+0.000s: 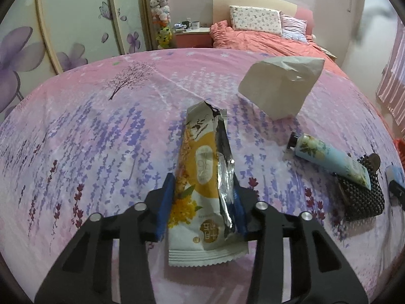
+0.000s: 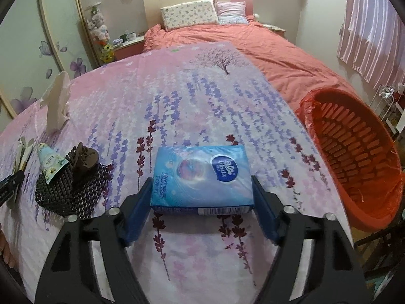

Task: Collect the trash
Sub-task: 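Close the right tool on the blue tissue pack and lift it, then carry the wrapper with the left tool and tissue pack with the right tool into the basket, open both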

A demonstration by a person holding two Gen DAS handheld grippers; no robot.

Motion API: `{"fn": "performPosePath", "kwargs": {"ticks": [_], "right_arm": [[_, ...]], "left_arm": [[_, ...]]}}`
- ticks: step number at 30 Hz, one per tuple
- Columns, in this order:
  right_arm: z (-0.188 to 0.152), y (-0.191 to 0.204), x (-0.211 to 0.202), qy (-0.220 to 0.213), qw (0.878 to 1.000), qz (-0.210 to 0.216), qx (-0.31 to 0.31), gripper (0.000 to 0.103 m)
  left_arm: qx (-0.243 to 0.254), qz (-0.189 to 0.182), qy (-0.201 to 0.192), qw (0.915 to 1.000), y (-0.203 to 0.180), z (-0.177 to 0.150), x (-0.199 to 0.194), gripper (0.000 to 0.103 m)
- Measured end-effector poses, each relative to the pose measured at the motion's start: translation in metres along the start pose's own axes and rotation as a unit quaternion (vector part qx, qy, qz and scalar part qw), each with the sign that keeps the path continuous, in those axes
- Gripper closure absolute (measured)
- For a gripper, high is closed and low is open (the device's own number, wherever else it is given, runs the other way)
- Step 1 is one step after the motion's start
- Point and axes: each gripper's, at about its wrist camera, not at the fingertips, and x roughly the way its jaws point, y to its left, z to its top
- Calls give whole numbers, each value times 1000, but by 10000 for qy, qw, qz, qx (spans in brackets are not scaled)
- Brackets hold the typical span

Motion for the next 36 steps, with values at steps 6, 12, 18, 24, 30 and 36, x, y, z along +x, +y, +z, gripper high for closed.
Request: {"fn": "performPosePath", "kwargs": {"ticks": [6,12,18,24,30,36], "right_arm": [[-2,-5,-10,-29,9998,185,-3,31],[2,-13,-36,-304,9993,217,-43,31],[3,-20,-67,-670,9975,181,-159,31],[2,-30,-94,-955,9951,190,-196,31],[0,-43,-114,-1193,9925,133,-216,31],[-1,-64,-126,-1344,9909,65,-101,31]], "left_arm": [[63,11,-79,9999,-6,-3,-10,64],[217,-26,-338,9992,-17,-1,-39,64],[289,-205,-546,9979,-36,3,-73,64],[463,-478,-712,9952,-65,5,-106,64],[668,-765,-821,9914,-94,7,-127,64],[924,-1075,-932,9855,-134,6,-146,64]]}}
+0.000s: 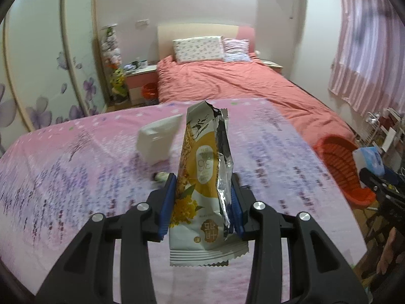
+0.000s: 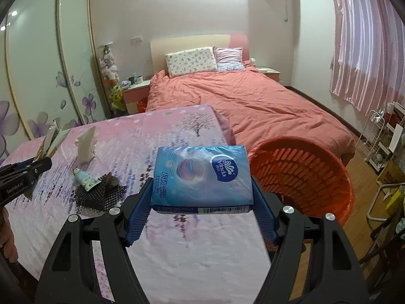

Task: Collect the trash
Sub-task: 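Carry the wrapper with the left tool and tissue pack with the right tool into the basket, open both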

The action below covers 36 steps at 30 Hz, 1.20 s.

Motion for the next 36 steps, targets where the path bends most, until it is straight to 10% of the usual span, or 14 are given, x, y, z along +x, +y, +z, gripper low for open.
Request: {"fn": "performPosePath", "kwargs": {"ticks": [29,36], "right_arm": [[6,-170,27,-371,9845,-834,1499,31],[6,-188,48,-335,9827,-737,1668,19]], "left_arm": [[1252,-1863,212,9742,-257,24,78,63],[1374,-1748,429,9740,-290,23,117,42]]}}
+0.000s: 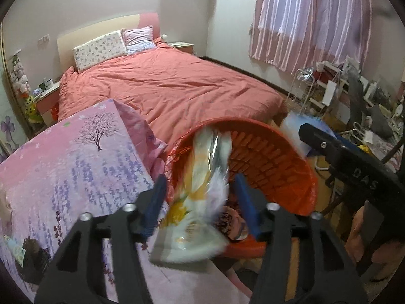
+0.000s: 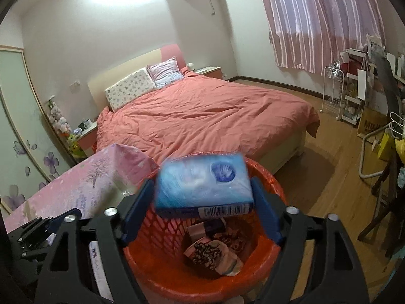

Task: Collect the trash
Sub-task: 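Carry the wrapper with the left tool and tissue pack with the right tool into the basket, open both, then grasp the light blue hand-cream tube with the left tool while the right tool grasps the black mesh pad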

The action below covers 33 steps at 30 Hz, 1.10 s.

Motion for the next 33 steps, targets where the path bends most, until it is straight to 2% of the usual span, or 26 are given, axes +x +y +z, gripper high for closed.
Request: {"fn": "performPosePath", "kwargs": {"ticks": [3,8,14,18,23,27,31,33], "right_arm": [[-6,-3,7,79,10000,-26,-15,16],[-21,-2,6,253,9997,-64,-26,16],[-36,19,-4,391,9990,29,-199,16],[-46,44,-6,544,9974,190,-433,18],[-69,87,-15,655,9926,407,-943,18],[-83,119,-19,711,9878,535,-1274,18],[-95,143,-19,798,9840,628,-1464,19],[-100,154,-19,844,9822,659,-1540,19]], "left_arm": [[-62,137,133,9998,8,-5,9,40],[-140,401,152,9990,33,-16,2,36],[-321,829,115,9960,77,-44,-28,32],[-649,1182,111,9908,122,-63,-54,31],[-1194,1847,67,9755,190,-90,-89,30],[-1826,2309,282,9553,253,-110,-101,30],[-2381,2324,523,9416,296,-121,-97,30],[-2579,2169,552,9399,307,-123,-93,30]]}}
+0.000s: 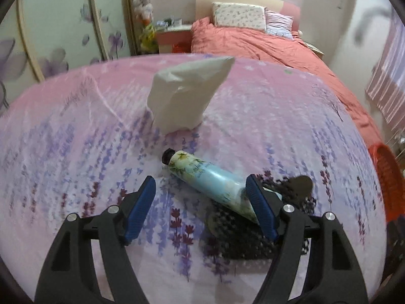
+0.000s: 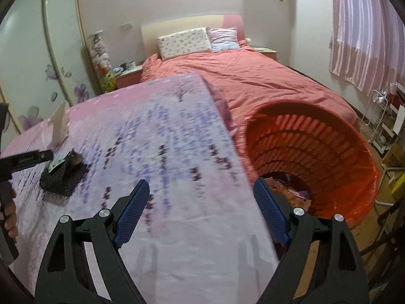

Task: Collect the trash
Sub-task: 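Grasp the light blue hand-cream tube with the left tool while the right tool grasps the black mesh pad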

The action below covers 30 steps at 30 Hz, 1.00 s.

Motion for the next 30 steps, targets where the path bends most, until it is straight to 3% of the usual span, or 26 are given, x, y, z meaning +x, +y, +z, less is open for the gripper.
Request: {"fn": "performPosePath", "kwargs": {"ticks": [4,12,21,30], "right_arm": [[-3,15,5,76,9999,13,-108,20],[-7,45,9,189,9991,187,-331,20],[-7,94,15,365,9928,952,-620,24],[-4,147,35,749,9811,1629,-724,30]], "left_arm": [[-16,-72,29,10000,-2,8,9,32],[180,-39,4,9998,-1,4,9,56],[313,715,73,9969,49,-2,9,57],[357,758,43,9965,77,-16,5,53]]}}
